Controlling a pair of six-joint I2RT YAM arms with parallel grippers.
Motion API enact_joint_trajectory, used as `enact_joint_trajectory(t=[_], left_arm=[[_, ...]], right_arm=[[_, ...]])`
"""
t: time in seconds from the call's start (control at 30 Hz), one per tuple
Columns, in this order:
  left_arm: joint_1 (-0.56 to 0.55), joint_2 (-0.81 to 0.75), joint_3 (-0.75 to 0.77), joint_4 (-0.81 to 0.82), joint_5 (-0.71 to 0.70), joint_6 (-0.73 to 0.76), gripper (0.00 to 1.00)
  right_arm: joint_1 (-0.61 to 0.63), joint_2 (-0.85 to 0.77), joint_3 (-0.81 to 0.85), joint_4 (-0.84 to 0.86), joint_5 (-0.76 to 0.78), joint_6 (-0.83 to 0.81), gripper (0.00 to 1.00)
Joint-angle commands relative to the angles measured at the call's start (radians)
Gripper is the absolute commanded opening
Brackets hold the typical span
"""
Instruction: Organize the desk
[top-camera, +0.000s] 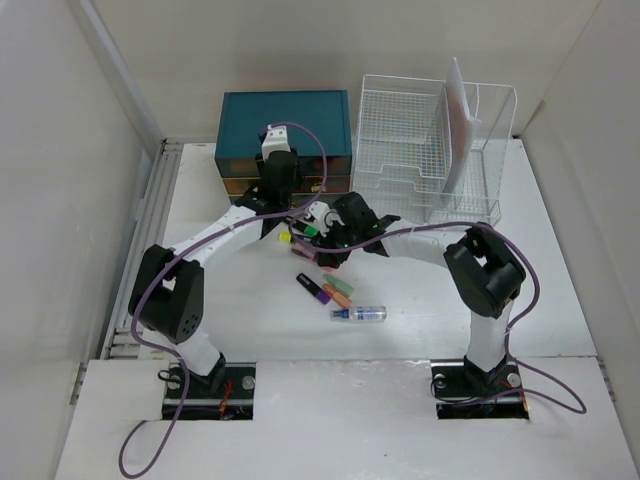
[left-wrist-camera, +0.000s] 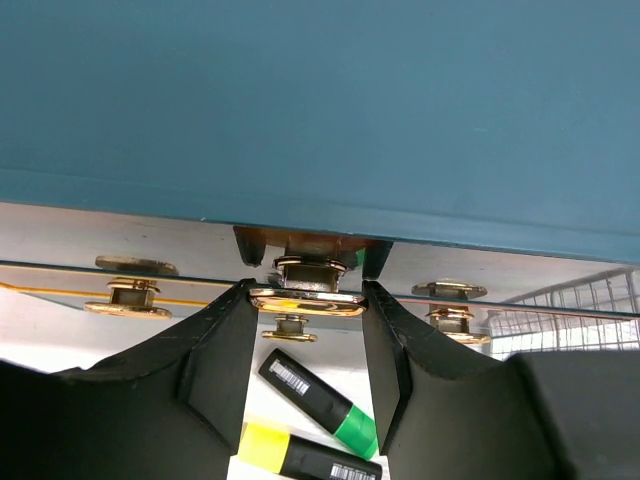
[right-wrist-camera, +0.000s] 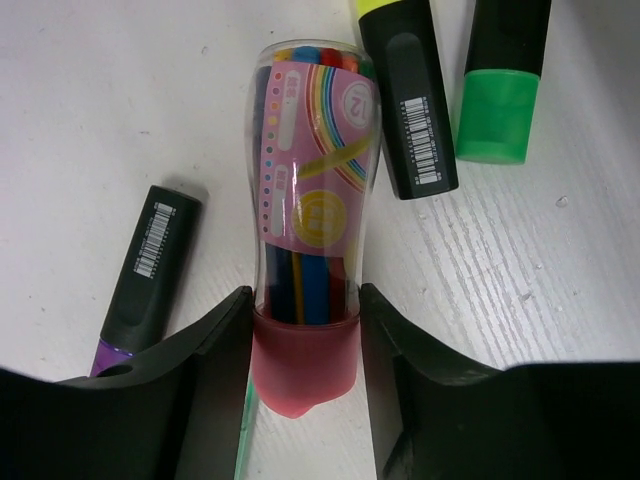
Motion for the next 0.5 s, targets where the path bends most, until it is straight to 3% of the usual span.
enact_joint_trajectory(t=[0.0,0.17,0.27,0.47], left_arm=[[0.009,-0.068,-0.027,0.011,-0.029,-0.013,0.2],[0.0,-0.086,-0.027,0.011,-0.038,-0.013,0.16],[0.0,-0.086,-0.027,0.011,-0.049,-0.013,0.16],[-0.031,-0.115,-0.047,0.002,-0.079,-0.013,0.14]], right_arm=[[0.011,-0.004,0.002,0.029,-0.003,-0.008,0.39],[0.02,-0.023,-0.007,0.029,0.006,-0.008,0.22],[0.02,-0.023,-0.007,0.029,0.006,-0.008,0.21],[0.02,-0.033,-0.025,0.029,0.024,-0.008,0.04]])
